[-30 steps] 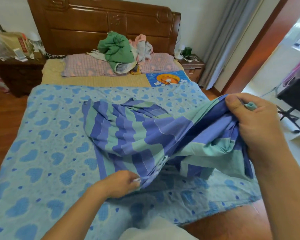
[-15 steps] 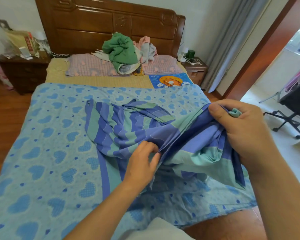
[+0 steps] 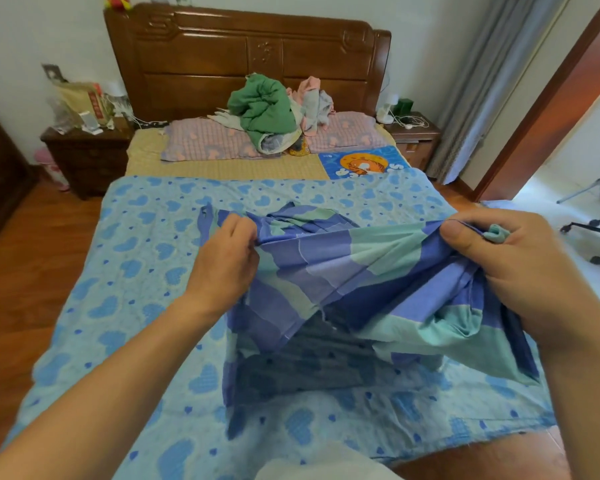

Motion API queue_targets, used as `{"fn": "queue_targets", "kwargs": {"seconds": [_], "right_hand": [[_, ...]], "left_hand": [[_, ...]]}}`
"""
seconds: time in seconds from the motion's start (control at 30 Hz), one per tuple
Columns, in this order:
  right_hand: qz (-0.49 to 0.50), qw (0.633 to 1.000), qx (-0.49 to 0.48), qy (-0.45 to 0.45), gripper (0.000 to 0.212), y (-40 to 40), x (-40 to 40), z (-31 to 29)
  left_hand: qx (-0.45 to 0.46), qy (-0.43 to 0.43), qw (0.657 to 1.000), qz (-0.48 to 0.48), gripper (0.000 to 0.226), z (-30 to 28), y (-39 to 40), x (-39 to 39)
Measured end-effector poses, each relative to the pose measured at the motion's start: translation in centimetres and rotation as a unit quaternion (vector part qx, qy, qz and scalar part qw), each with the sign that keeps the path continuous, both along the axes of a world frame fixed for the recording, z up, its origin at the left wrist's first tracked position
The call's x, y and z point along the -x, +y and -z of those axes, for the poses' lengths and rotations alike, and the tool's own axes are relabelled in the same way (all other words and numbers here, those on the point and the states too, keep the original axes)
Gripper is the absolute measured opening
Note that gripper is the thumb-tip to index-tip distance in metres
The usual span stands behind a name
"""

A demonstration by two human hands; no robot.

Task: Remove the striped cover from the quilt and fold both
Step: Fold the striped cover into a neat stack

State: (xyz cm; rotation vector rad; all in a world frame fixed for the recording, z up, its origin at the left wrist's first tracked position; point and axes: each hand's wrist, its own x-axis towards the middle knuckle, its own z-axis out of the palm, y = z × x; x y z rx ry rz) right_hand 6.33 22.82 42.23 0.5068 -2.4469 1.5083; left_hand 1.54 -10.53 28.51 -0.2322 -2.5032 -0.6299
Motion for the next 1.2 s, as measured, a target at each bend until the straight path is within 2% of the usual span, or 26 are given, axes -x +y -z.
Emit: {"fn": "queue_targets", "kwargs": {"seconds": [0.1,0.23,0.27,0.37,0.47,0.53,0.57,0.67,0.7,0.73,0.77,0.87,0.93,0.97,1.03,1.1,1.2], "right_hand": [[-0.002,0.999,0.044,-0.011,0.011,-0.1,0.2,-0.7],[0.037,0.996,0.077,-0.014,0.014,0.8,0.8,-1.5],[0.053,0.995,0.085,-0.017,0.012,1.2,0.9,-1.7],[0.089,0.990,0.104,-0.021,0.015,2.3,1.3,-1.7],[0.089,0.990,0.107,-0.034,0.012,2.8,1.1,-1.6],[0.080,0.990,0.108,-0.040,0.012,2.7,1.0,-1.6],[0.078,0.990,0.107,-0.044,0.012,2.5,1.0,-1.6],[0.071,0.990,0.107,-0.058,0.013,1.8,1.2,-1.8],[0.070,0.990,0.105,-0.065,0.013,1.6,1.3,-1.8],[0.068,0.990,0.103,-0.071,0.013,1.4,1.4,-1.8],[0.067,0.989,0.105,-0.076,0.013,1.2,1.4,-1.9],[0.063,0.989,0.107,-0.083,0.014,1.0,1.4,-2.0],[0.064,0.989,0.105,-0.084,0.014,1.1,1.3,-1.9],[0.066,0.989,0.103,-0.085,0.013,1.2,1.3,-1.9],[0.066,0.990,0.096,-0.083,0.014,1.3,1.2,-1.8],[0.062,0.990,0.094,-0.081,0.014,1.4,1.1,-1.8],[0.068,0.991,0.087,-0.073,0.015,1.8,1.2,-1.8]], "left_hand": [[0.044,-0.043,0.998,-0.009,0.026,1.4,0.8,0.5],[0.053,-0.107,0.992,-0.042,0.035,4.5,0.5,0.2],[0.046,-0.124,0.991,-0.028,0.038,5.2,0.2,0.1],[0.029,-0.170,0.985,0.019,0.031,6.6,-0.8,-0.1],[0.002,-0.237,0.969,0.065,0.041,6.9,-0.6,0.0],[-0.032,-0.319,0.940,0.118,0.036,6.7,0.8,-0.5],[-0.061,-0.375,0.911,0.157,0.032,6.6,1.8,-1.1],[-0.149,-0.519,0.794,0.281,0.008,6.9,5.6,-3.7],[-0.149,-0.532,0.778,0.299,0.017,7.0,6.9,-4.5],[-0.146,-0.523,0.780,0.312,0.028,7.2,8.1,-5.1],[-0.138,-0.497,0.799,0.310,0.038,7.3,9.2,-5.5],[-0.148,-0.346,0.899,0.225,0.049,7.8,11.5,-6.0],[-0.073,-0.238,0.960,0.127,0.049,8.0,11.7,-6.1],[-0.016,-0.196,0.977,0.080,0.049,7.9,11.7,-6.1],[0.035,-0.123,0.991,0.025,0.038,7.5,11.4,-5.9],[0.053,-0.073,0.996,0.025,0.018,6.7,10.8,-5.3],[0.073,-0.053,0.995,0.046,0.016,6.4,9.1,-4.3]]}}
